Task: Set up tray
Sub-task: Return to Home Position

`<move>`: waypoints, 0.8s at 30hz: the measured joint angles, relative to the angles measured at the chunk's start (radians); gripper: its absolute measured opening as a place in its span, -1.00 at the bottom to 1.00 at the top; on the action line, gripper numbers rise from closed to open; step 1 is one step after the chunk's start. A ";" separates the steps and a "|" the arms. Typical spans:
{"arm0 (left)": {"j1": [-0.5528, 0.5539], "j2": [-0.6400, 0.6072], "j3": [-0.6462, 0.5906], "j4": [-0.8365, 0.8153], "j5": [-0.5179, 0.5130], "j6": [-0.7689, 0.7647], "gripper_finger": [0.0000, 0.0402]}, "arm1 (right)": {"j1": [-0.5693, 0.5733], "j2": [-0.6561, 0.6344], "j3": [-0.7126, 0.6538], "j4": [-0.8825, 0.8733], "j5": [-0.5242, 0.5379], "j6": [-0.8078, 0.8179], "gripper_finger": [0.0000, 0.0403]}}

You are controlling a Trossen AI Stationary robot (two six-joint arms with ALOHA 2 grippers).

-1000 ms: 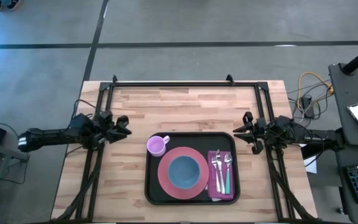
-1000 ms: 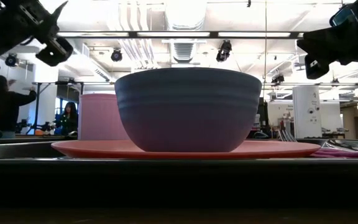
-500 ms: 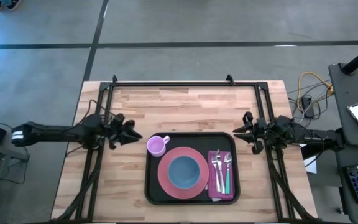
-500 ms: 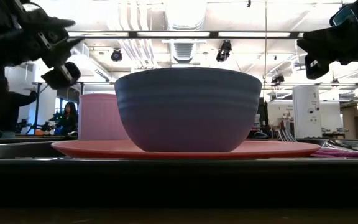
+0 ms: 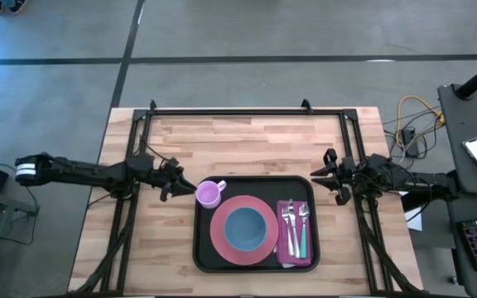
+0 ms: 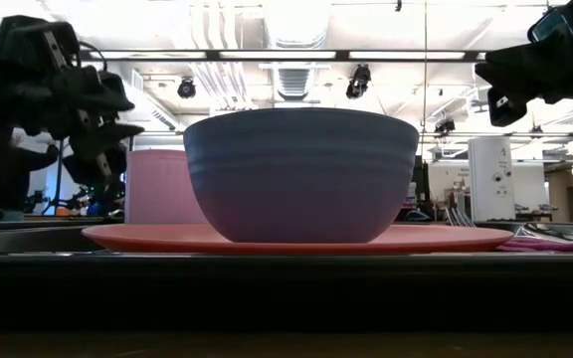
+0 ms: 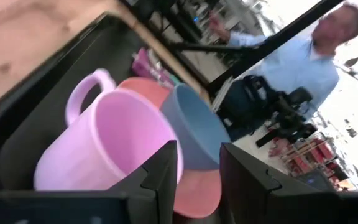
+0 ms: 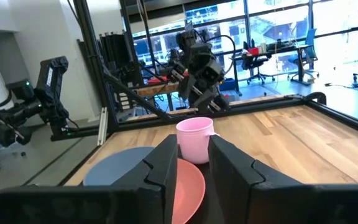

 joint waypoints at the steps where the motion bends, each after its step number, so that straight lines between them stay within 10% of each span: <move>1: 0.000 0.014 0.000 -0.001 0.000 0.000 -0.49 | 0.000 0.000 0.000 0.000 0.000 0.000 -0.58; 24: 0.000 0.182 0.002 0.002 0.001 0.000 -0.49 | 0.000 0.000 0.000 0.000 0.000 0.000 -0.64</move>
